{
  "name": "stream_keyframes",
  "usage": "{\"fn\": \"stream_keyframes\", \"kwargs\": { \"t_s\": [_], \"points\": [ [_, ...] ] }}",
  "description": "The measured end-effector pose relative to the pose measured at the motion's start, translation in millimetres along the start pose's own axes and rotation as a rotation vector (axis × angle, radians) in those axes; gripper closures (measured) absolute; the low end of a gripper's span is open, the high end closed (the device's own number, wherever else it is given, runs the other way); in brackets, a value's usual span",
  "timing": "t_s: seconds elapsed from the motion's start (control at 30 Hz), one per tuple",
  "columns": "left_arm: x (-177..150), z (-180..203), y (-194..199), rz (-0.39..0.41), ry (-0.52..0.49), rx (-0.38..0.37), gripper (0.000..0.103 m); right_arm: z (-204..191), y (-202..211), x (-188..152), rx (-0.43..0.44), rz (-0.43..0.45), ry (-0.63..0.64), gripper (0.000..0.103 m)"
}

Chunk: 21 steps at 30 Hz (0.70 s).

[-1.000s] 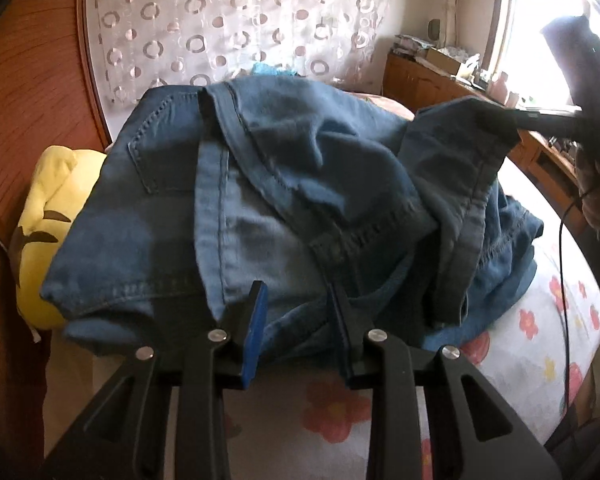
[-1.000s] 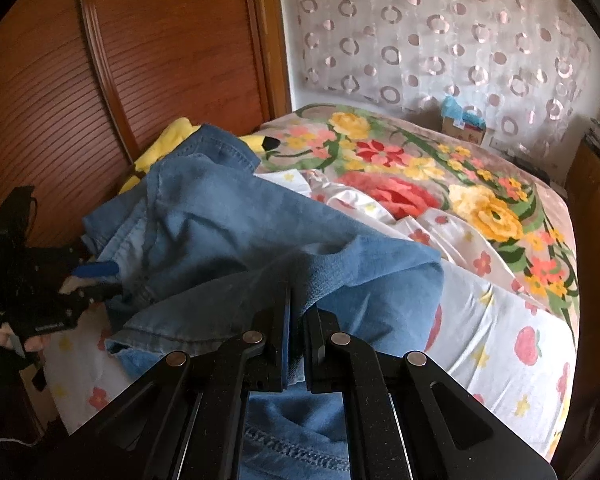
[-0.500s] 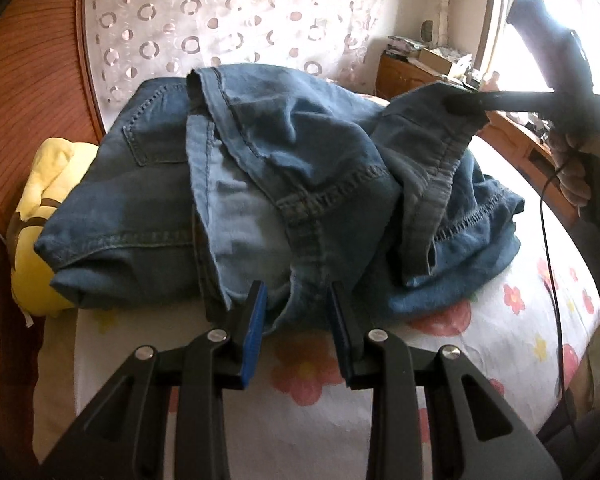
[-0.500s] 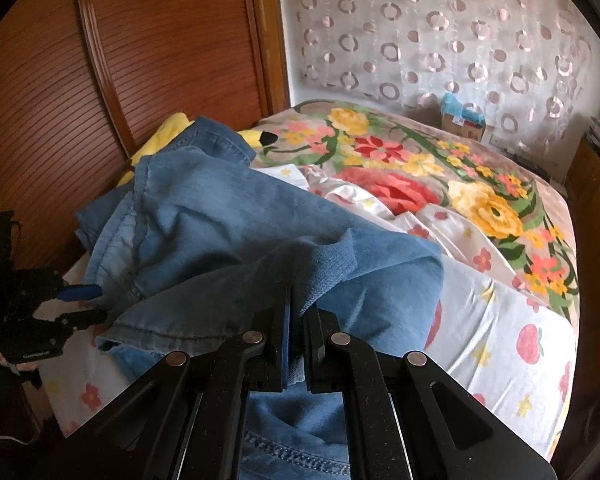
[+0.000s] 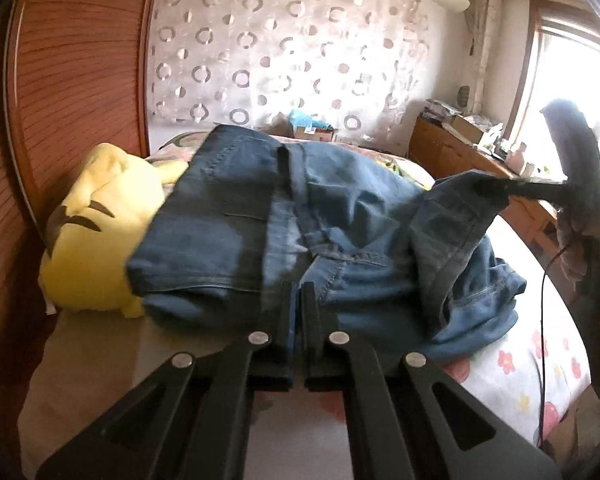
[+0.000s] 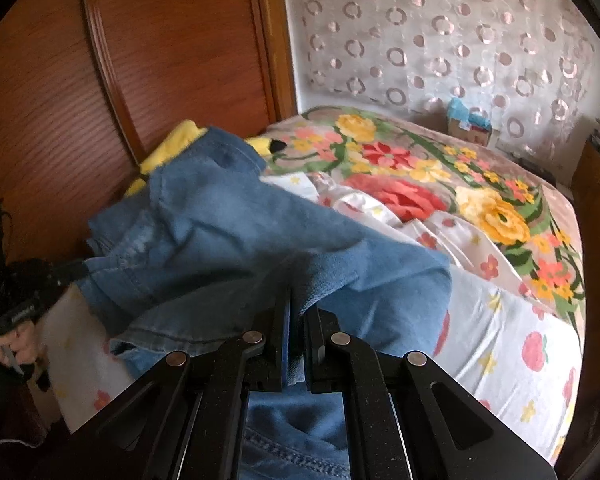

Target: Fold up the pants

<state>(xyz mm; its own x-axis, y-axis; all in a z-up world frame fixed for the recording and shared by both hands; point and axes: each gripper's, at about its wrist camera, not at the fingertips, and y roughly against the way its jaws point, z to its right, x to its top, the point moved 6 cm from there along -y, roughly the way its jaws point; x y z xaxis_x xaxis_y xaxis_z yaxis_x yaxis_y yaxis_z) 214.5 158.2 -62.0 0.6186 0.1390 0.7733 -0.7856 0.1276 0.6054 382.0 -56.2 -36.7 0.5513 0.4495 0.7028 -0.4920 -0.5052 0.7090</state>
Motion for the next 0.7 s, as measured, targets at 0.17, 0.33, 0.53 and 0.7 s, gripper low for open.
{"fn": "stream_keyframes", "kwargs": {
  "t_s": [0.17,0.33,0.53,0.7],
  "points": [
    [-4.5,-8.1,3.3,-0.009,0.010,0.021,0.093,-20.1,3.2,23.6,0.029,0.034,0.029,0.101],
    [4.5,-8.4,2.8,0.004,0.017,-0.027,0.080,-46.1,-4.0,48.4,0.045,0.034,0.089,0.101],
    [13.3,12.2,-0.3,0.011,-0.005,-0.118,0.079,-85.2,-11.0,81.6,0.069,0.054,0.173,0.101],
    [16.8,38.5,-2.5,0.010,-0.034,-0.185,0.078,-101.6,-18.6,107.7,0.085,0.069,0.186,0.101]
  ]
}}
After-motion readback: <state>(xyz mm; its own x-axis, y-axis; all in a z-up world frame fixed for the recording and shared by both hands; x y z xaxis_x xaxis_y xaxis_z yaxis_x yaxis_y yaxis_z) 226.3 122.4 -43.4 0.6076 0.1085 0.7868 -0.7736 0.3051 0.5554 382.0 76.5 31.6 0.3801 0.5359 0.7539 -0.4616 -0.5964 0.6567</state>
